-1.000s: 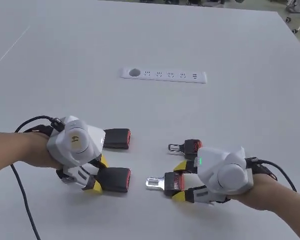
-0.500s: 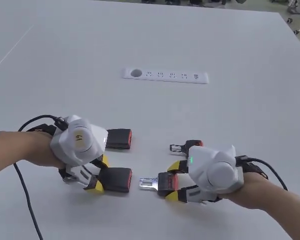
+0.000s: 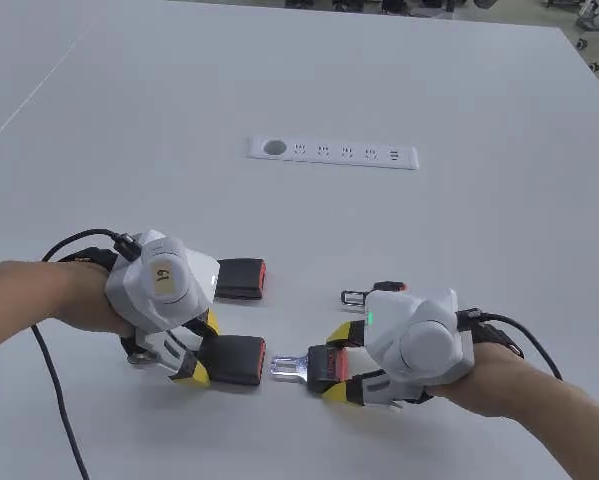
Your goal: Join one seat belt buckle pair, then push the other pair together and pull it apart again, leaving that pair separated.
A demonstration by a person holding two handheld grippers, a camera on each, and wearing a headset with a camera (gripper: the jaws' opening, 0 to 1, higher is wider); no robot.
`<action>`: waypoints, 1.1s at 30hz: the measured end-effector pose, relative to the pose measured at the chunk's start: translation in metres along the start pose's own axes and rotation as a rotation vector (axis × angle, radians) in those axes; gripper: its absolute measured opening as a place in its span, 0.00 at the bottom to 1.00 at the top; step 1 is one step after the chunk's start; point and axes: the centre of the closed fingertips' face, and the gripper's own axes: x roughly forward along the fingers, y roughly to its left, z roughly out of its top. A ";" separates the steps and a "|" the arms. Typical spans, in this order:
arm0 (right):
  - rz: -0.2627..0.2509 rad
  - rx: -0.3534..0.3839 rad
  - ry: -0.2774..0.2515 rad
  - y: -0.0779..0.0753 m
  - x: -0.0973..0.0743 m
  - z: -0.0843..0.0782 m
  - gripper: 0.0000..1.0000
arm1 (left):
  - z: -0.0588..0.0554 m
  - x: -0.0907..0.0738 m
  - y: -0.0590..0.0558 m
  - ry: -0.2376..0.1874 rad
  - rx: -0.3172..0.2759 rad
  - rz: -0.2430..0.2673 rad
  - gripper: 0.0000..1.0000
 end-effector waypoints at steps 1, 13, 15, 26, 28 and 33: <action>0.000 0.000 0.000 0.000 0.000 0.000 0.32 | 0.000 0.000 0.000 0.000 -0.001 0.000 0.32; 0.008 0.003 0.003 0.000 0.006 0.007 0.32 | 0.000 0.000 0.000 -0.004 -0.008 -0.001 0.32; 0.010 0.004 0.003 0.000 0.006 0.008 0.32 | 0.000 0.000 0.000 -0.004 -0.006 -0.001 0.32; 0.016 0.004 0.003 0.000 0.009 0.011 0.32 | 0.000 0.000 0.001 -0.005 -0.008 0.001 0.32; 0.017 0.003 0.003 0.000 0.010 0.012 0.32 | 0.000 0.000 0.001 -0.005 -0.008 0.000 0.32; 0.018 0.006 0.003 0.000 0.011 0.014 0.32 | 0.000 0.000 0.001 -0.004 -0.009 0.000 0.32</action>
